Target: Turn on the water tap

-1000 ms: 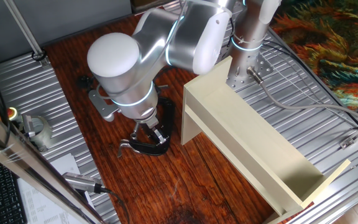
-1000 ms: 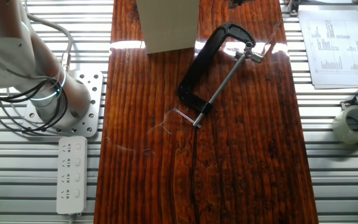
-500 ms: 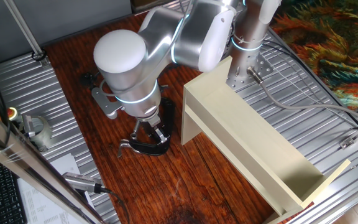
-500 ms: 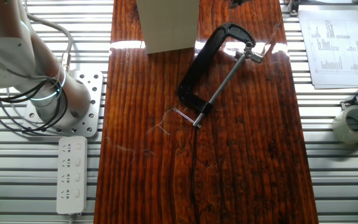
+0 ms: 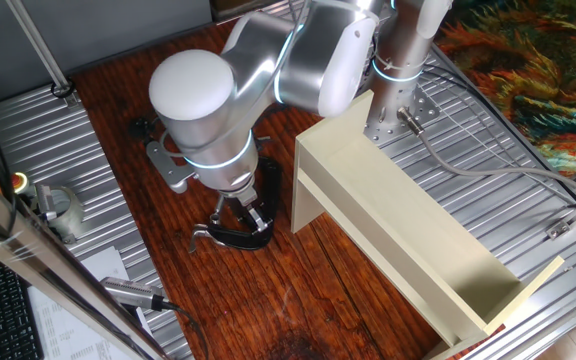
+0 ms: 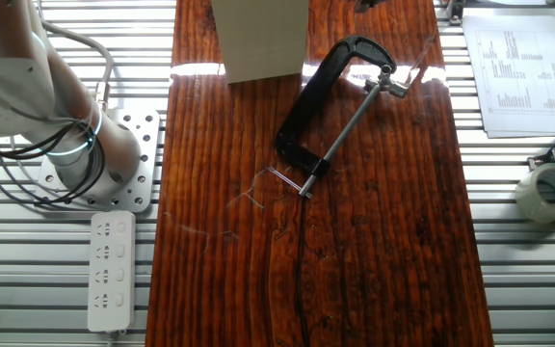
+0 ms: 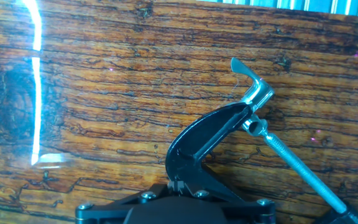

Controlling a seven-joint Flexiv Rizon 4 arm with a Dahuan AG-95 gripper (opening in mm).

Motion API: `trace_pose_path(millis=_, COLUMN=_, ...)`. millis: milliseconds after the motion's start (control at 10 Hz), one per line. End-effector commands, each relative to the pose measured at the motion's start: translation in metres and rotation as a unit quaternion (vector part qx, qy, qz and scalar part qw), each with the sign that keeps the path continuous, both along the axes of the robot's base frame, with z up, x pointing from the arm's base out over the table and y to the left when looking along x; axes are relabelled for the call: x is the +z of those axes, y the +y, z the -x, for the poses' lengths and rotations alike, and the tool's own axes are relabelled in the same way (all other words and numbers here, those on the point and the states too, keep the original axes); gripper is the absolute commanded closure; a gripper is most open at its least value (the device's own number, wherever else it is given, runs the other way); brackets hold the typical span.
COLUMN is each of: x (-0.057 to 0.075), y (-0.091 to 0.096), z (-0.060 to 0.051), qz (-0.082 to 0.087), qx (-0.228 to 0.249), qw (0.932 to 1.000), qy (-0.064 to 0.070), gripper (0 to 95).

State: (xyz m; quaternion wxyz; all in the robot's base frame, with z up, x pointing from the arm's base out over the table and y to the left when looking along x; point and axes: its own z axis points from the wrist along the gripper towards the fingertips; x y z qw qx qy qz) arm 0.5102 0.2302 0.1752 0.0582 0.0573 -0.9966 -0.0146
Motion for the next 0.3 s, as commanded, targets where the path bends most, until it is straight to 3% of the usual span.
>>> trace_pose_path(millis=100, x=0.0000, y=-0.0004, z=-0.0002, qz=0.000, qx=0.000, qw=1.0000, qy=-0.004, gripper=95.0)
trace_pose_path(millis=300, x=-0.0001, y=-0.0005, z=-0.0002, qz=-0.001, qx=0.002, qw=1.0000, qy=-0.005, gripper=95.0)
